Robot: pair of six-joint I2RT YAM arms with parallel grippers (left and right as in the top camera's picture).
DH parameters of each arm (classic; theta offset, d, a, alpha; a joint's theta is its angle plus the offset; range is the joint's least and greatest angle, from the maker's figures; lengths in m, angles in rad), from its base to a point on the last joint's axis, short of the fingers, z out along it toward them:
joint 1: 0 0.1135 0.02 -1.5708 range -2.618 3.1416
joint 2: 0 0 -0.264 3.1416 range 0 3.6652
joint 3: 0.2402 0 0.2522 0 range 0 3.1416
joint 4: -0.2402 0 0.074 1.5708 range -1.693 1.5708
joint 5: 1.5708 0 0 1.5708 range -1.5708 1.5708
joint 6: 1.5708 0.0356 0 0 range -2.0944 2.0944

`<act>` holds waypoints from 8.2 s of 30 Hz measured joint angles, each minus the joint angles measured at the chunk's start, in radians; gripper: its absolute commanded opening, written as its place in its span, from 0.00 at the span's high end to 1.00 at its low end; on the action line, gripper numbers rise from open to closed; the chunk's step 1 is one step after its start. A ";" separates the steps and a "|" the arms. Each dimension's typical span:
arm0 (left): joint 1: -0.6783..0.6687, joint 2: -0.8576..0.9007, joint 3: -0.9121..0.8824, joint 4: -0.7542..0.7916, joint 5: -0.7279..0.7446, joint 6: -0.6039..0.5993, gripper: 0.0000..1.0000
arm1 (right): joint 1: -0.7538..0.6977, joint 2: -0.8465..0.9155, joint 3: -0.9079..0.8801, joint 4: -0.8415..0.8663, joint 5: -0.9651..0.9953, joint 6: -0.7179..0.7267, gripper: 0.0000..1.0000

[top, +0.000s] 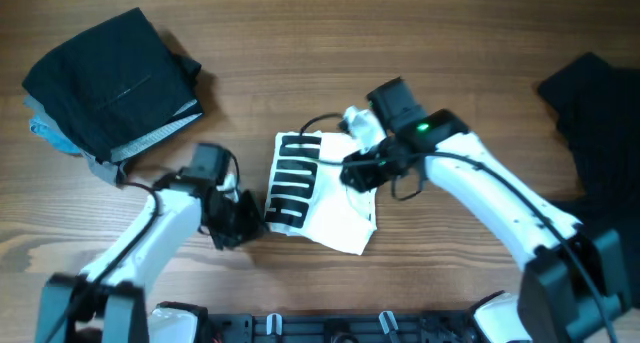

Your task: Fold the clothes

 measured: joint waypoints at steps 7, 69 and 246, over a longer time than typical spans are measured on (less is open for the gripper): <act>0.008 -0.137 0.174 0.013 0.007 0.079 0.91 | 0.028 0.237 -0.069 -0.023 -0.026 0.158 0.81; 0.019 0.293 0.144 0.589 -0.125 -0.170 0.82 | -0.026 -0.142 0.021 0.226 0.236 0.161 0.49; 0.597 -0.658 0.752 -0.454 -0.019 0.670 0.00 | -0.026 -0.880 0.178 -0.128 0.327 0.251 0.00</act>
